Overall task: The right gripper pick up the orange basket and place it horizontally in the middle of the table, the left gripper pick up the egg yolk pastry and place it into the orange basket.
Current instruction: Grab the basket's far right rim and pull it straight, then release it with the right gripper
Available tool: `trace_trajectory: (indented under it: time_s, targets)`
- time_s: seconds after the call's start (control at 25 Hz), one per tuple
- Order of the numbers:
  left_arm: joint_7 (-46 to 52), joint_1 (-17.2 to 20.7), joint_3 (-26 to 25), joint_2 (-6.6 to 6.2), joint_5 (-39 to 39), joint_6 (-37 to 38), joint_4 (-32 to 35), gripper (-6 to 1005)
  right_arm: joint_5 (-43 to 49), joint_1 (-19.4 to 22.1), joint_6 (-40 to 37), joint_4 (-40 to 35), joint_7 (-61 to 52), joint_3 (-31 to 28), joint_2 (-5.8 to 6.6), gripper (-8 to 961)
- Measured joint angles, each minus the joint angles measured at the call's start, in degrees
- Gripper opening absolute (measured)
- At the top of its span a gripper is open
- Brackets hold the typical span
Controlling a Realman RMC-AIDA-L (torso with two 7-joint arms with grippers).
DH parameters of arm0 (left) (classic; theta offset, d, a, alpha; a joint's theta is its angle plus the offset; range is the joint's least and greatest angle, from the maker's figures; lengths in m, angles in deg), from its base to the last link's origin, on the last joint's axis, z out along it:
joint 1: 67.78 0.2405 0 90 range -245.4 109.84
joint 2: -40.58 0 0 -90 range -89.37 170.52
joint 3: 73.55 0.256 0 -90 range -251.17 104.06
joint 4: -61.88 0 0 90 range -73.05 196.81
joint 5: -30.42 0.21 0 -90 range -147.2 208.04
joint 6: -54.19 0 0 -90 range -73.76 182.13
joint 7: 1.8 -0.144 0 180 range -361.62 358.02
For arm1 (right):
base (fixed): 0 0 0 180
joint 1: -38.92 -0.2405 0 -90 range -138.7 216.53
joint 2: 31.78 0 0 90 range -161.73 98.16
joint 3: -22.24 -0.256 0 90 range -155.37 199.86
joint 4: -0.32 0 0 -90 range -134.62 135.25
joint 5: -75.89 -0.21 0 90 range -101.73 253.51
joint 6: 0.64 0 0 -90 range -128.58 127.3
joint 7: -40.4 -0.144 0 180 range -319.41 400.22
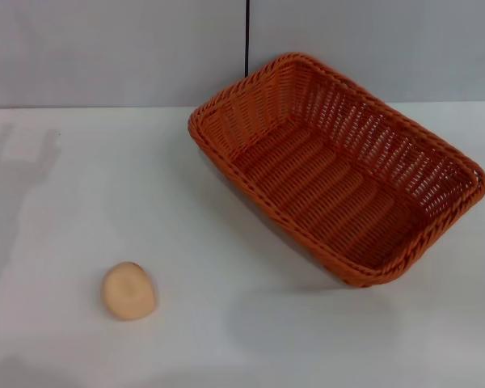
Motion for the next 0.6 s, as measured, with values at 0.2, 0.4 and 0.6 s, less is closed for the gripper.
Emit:
trace_trajectory:
  time_s: [0.2,0.4,0.6]
  targets:
    - [0.0,0.0,0.2,0.00,0.0,0.1,0.0,844,0.0,-0.1,0.2,0.0,0.0,0.0,0.00,491]
    - [0.0,0.0,0.2,0.00,0.0,0.1,0.0,843,0.1,-0.1,0.4,0.0,0.0,0.0,0.00,498]
    - [0.0,0.0,0.2,0.00,0.0,0.1,0.0,843,0.3,-0.2,0.4,0.0,0.0,0.0,0.00,506]
